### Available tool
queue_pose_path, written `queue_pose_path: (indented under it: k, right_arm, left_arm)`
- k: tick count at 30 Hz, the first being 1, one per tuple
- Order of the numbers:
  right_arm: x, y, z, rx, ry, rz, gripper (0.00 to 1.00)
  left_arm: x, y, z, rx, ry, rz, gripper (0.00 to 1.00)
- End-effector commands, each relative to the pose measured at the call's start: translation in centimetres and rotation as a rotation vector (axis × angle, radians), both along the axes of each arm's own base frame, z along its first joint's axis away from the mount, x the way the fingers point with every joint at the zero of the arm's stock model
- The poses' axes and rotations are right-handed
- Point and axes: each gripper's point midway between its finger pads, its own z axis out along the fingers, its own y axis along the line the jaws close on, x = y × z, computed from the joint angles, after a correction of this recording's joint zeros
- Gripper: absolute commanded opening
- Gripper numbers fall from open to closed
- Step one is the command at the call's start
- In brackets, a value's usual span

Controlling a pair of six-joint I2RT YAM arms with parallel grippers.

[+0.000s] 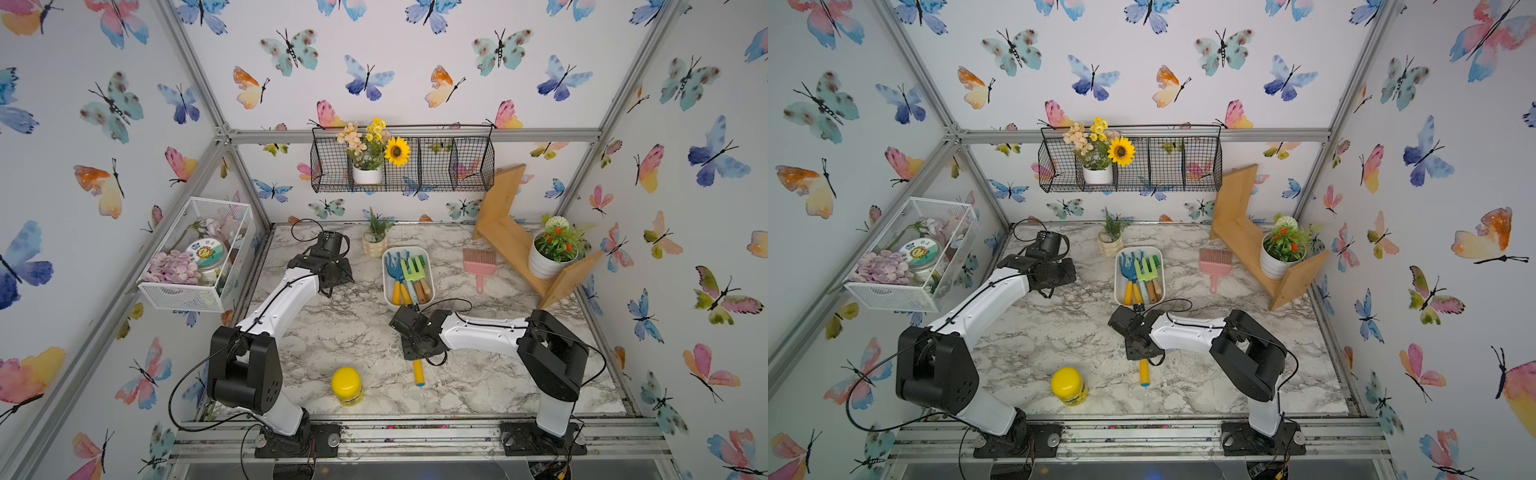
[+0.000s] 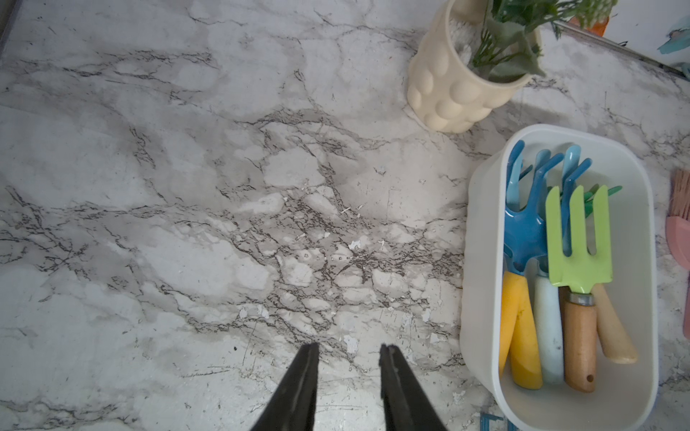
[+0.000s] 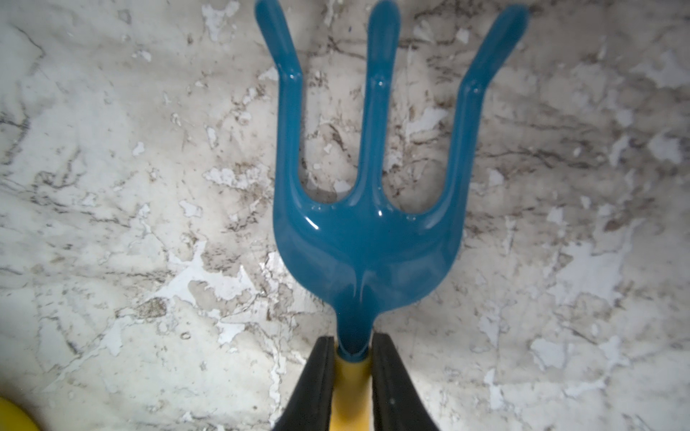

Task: Take the hand rake out of the storage box
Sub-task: Place the rake at the center of the board.

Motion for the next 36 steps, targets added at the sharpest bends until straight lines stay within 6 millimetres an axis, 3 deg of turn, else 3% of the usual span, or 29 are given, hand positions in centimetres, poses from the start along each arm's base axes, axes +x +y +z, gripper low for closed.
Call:
queue_pose_path:
  k: [1, 13, 26, 31, 36]
  right_arm:
    - [1.1, -0.5, -0.2, -0.006, -0.022, -0.057, 0.22]
    - [2.7, 1.3, -0.6, 0.105, -0.018, -0.177, 0.17]
    - [5.3, 0.7, -0.7, 0.111, -0.025, -0.184, 0.17]
    - [5.3, 0.8, -0.9, 0.106, -0.017, -0.169, 0.22]
    - [5.2, 0.8, -0.8, 0.105, -0.014, -0.148, 0.35]
  left_arm:
    - [0.2, -0.4, 1.1, -0.023, -0.023, -0.021, 0.33]
    - [-0.7, -2.4, -0.4, -0.032, 0.015, -0.078, 0.33]
    - [-0.8, -2.3, -1.0, -0.023, 0.024, -0.076, 0.33]
    - [-0.8, -2.1, -0.9, -0.019, 0.022, -0.072, 0.33]
    - [-0.8, -2.0, -0.8, -0.009, 0.018, -0.069, 0.33]
